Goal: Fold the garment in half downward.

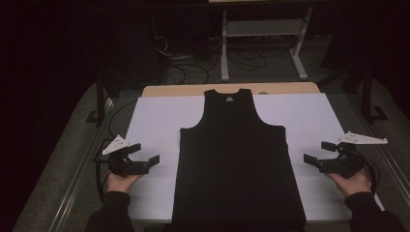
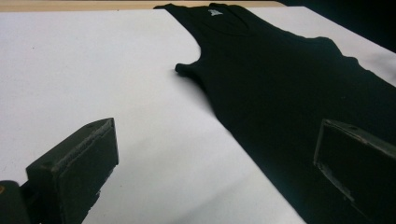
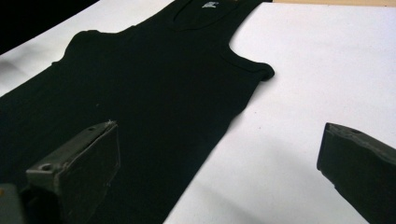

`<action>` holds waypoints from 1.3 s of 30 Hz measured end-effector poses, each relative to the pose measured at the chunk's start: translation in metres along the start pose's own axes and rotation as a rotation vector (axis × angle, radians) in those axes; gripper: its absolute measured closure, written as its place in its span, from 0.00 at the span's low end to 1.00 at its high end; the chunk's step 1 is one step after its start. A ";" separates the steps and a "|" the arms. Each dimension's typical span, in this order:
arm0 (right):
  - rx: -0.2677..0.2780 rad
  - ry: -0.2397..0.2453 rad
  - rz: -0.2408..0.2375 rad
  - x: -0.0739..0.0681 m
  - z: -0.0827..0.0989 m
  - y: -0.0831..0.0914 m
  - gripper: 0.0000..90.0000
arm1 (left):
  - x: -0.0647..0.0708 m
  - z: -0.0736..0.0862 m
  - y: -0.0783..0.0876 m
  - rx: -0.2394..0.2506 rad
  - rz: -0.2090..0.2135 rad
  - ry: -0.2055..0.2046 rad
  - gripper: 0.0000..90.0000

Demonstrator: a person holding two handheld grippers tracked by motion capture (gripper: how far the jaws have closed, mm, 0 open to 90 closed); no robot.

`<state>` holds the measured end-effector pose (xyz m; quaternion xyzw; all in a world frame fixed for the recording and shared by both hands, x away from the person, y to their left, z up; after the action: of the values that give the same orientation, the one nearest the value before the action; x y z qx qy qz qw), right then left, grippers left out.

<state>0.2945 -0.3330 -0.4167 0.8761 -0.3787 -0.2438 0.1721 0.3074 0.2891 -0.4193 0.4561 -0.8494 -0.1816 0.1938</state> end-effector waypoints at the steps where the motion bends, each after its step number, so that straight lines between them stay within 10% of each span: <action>1: -0.002 0.001 0.000 0.000 0.000 0.000 0.00 | 0.000 0.000 0.000 0.000 0.000 0.000 0.00; 39: -0.001 0.074 -0.031 -0.005 -0.017 0.000 0.00 | 0.007 -0.016 -0.005 -0.025 0.027 -0.094 0.00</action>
<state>0.3009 -0.3271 -0.4007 0.8901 -0.3585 -0.2142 0.1827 0.3151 0.2788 -0.4070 0.4331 -0.8613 -0.2106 0.1618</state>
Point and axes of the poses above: each handheld gripper's, and its own axes: y roughly backward along the jaws, z roughly out of its underside, x roughly to its right, the point moved 1 cm from there along -y, roughly forward along the jaws, and after that the axes turned 6 degrees about -z, right-handed, at the moved point
